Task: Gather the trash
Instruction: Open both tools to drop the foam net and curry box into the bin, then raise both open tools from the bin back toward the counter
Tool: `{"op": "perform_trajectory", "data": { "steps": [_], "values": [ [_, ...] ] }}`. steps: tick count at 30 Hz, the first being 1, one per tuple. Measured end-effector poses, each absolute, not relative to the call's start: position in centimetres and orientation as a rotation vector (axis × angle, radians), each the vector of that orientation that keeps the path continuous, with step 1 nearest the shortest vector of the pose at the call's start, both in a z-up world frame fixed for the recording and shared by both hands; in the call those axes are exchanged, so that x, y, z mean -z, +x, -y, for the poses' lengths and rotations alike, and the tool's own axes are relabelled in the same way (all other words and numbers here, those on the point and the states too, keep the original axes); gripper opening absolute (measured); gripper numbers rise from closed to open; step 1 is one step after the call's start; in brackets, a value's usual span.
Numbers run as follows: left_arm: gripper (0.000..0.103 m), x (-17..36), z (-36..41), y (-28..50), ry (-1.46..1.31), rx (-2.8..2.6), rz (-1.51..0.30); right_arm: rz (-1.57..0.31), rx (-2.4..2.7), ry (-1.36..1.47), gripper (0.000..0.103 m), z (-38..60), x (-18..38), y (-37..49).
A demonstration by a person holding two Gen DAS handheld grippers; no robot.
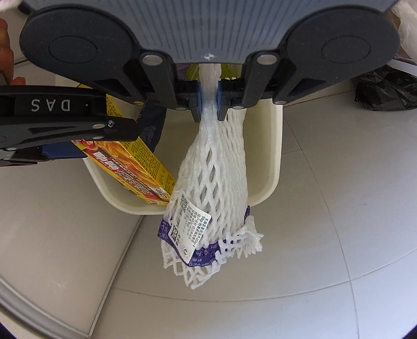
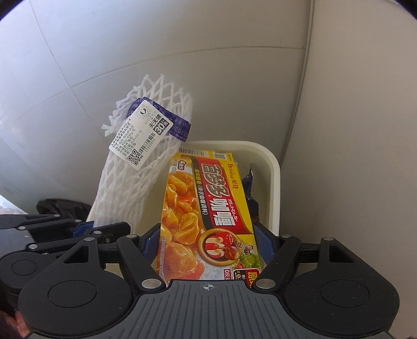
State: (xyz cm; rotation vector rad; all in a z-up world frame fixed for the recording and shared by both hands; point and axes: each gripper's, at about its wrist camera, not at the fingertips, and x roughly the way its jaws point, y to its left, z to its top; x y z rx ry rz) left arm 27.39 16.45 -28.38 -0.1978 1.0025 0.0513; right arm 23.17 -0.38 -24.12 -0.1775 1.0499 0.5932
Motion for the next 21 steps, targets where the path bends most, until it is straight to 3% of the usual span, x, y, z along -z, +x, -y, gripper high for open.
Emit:
{"op": "perform_trajectory", "data": {
  "steps": [4,21],
  "values": [
    [0.012,28.7,-16.6,27.0,-0.187,-0.052,-1.004,-1.076,-0.61,-0.16,0.075,0.6,23.9,23.5],
    [0.053,28.8,-16.9,26.2,-0.183,-0.06,-0.993,-1.098,-0.607,-0.146,0.079,0.6,24.2,24.2]
  ]
}}
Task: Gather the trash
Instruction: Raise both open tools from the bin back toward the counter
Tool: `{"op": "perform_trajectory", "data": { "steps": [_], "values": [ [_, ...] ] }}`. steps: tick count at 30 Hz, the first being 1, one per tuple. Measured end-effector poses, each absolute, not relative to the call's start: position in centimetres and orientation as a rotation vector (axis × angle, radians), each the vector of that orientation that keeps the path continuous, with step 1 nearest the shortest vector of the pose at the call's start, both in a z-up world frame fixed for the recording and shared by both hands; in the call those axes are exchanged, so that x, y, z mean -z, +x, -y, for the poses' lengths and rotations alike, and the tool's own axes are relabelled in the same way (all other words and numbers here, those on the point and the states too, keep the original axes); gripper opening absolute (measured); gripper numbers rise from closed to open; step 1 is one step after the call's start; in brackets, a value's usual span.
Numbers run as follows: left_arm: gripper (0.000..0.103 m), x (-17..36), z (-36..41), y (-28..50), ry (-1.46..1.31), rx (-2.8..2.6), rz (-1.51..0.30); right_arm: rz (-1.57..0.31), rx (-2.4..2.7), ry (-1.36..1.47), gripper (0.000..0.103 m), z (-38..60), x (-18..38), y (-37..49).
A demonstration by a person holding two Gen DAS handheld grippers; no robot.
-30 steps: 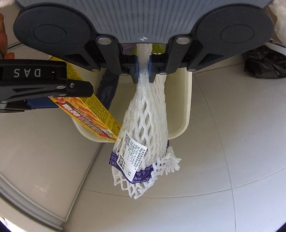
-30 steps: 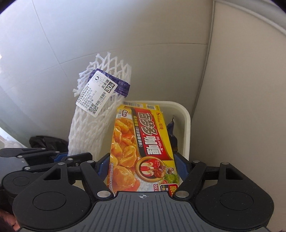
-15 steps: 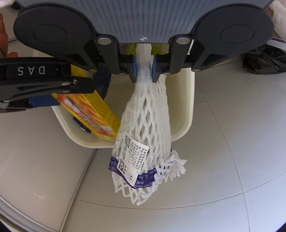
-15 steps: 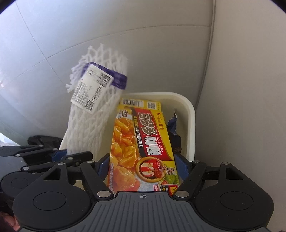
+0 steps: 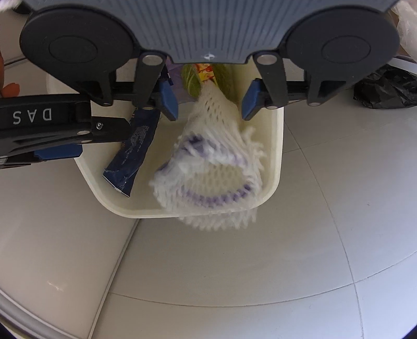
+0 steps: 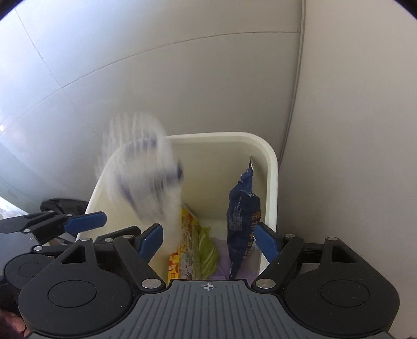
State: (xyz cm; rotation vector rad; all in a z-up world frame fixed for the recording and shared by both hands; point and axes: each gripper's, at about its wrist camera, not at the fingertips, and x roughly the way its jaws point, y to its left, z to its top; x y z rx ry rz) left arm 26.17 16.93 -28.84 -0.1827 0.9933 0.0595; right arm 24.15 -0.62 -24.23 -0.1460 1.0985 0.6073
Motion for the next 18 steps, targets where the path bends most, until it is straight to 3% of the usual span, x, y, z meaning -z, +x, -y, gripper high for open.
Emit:
{"op": "perform_trajectory", "data": {
  "steps": [18],
  "values": [
    [0.061,26.4,-16.5,23.6,-0.171,-0.062,-0.973,-1.052,-0.593,-0.142,0.079,1.9,21.9,22.6]
  ]
}}
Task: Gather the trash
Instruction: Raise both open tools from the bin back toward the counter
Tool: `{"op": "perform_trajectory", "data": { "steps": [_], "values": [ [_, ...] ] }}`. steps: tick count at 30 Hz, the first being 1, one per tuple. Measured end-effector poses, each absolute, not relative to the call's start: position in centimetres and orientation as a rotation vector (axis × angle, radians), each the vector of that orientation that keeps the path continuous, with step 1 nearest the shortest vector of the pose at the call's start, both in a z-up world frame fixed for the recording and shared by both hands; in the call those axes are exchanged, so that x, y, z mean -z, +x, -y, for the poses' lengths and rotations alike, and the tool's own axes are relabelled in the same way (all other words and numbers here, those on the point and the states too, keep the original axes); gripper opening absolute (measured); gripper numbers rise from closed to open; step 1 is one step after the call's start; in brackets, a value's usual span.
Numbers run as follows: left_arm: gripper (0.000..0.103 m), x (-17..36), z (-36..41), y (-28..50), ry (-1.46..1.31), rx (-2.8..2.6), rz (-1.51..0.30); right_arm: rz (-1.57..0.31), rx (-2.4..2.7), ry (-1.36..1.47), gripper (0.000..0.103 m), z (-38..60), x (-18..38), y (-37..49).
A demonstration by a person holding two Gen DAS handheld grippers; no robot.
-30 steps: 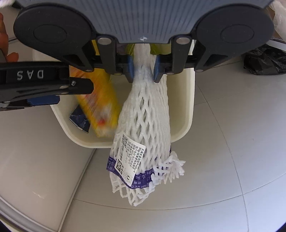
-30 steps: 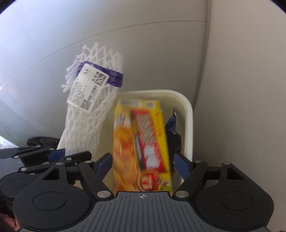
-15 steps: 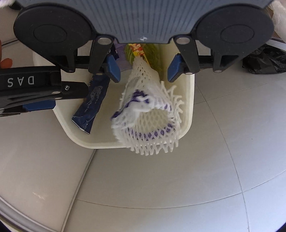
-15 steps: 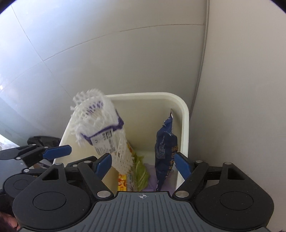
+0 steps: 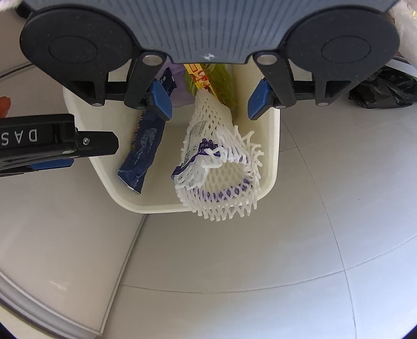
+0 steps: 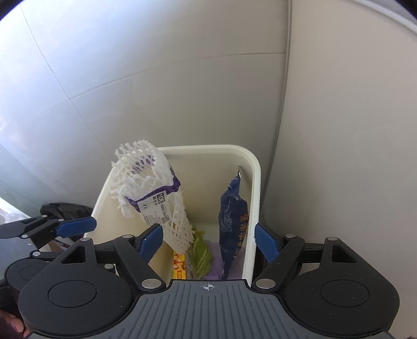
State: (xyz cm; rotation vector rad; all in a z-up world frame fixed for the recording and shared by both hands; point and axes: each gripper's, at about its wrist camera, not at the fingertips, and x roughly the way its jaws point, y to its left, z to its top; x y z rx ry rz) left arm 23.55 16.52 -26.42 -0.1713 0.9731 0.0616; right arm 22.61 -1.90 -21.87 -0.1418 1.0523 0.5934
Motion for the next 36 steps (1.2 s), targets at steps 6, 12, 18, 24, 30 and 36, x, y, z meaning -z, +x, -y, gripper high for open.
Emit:
{"op": "perform_trajectory", "data": {
  "steps": [6,12,18,24,30,36],
  "values": [
    [0.066,25.0,-16.3,22.0,-0.152,-0.073,-0.96,-1.032,-0.613,-0.134,0.079,2.8,20.4,21.2],
    [0.071,23.7,-15.8,19.9,-0.11,-0.097,-0.955,-1.009,-0.629,-0.133,0.08,3.8,18.5,19.1],
    [0.079,22.0,-15.4,17.5,-0.112,-0.117,-0.965,-1.001,-0.649,-0.176,0.083,4.0,16.2,16.4],
    [0.089,19.7,-14.7,15.5,-0.112,-0.124,-0.954,-0.985,-0.673,-0.244,0.083,3.9,13.4,13.8],
    [0.096,17.1,-14.4,14.0,-0.113,-0.101,-0.933,-0.976,-0.687,-0.247,0.084,4.8,10.4,11.9],
    [0.102,14.4,-13.8,13.1,-0.101,-0.087,-0.914,-0.923,-0.717,-0.258,0.09,6.1,7.1,10.4]
  ]
}}
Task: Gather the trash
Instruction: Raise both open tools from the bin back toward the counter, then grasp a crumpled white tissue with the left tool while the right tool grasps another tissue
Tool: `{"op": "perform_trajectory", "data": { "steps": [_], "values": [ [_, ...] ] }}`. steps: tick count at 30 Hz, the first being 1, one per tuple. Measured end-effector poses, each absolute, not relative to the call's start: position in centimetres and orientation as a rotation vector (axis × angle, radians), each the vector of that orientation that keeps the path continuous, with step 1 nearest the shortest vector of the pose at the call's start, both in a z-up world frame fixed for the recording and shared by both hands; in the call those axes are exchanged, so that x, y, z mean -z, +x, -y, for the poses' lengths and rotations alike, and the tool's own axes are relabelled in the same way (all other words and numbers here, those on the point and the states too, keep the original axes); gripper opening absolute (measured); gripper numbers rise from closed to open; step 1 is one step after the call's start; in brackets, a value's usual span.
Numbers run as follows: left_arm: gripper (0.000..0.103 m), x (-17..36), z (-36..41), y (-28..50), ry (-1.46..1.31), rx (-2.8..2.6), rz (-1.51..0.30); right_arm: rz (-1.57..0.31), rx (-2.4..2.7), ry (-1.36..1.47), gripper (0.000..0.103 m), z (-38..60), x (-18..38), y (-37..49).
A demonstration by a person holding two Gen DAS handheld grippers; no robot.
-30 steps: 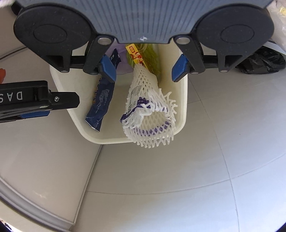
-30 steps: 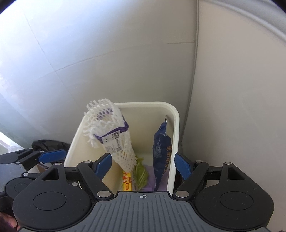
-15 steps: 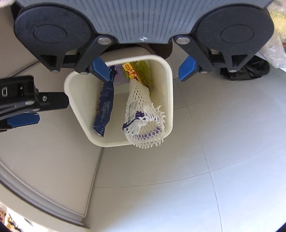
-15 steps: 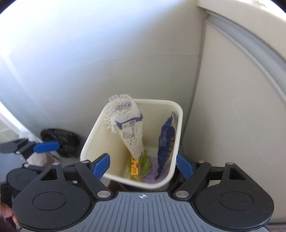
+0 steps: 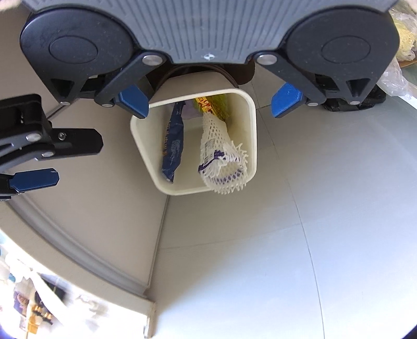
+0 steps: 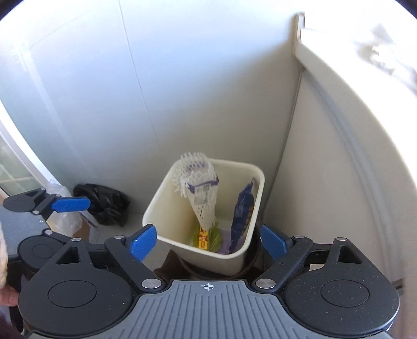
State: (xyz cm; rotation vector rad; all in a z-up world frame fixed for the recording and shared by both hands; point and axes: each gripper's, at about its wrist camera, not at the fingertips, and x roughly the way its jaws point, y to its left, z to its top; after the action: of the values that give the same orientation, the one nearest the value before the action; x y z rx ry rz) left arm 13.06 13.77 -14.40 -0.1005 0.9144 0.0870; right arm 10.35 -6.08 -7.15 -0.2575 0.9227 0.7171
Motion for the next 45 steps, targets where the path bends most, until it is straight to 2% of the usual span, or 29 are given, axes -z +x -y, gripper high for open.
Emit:
{"op": "perform_trajectory", "data": {
  "steps": [10,13,20,34,45],
  "values": [
    [0.102,10.6,-12.6,12.6,-0.072,-0.052,-0.866,-0.847,-0.693,-0.266,0.09,9.5,3.0,10.0],
    [0.102,9.7,-11.8,13.2,-0.074,-0.027,-0.865,-0.819,-0.674,-0.235,0.096,11.3,1.5,10.5],
    [0.102,8.2,-8.9,15.3,-0.065,0.032,-0.838,-0.747,-0.574,-0.202,0.097,16.2,-0.8,12.6],
    [0.102,5.1,-2.4,21.8,0.074,0.181,-0.701,-0.739,-0.329,-0.108,0.097,27.3,-0.9,19.8],
    [0.102,4.5,1.5,29.7,0.217,0.292,-0.615,-0.735,-0.204,-0.155,0.097,31.5,1.0,24.9]
  ]
}}
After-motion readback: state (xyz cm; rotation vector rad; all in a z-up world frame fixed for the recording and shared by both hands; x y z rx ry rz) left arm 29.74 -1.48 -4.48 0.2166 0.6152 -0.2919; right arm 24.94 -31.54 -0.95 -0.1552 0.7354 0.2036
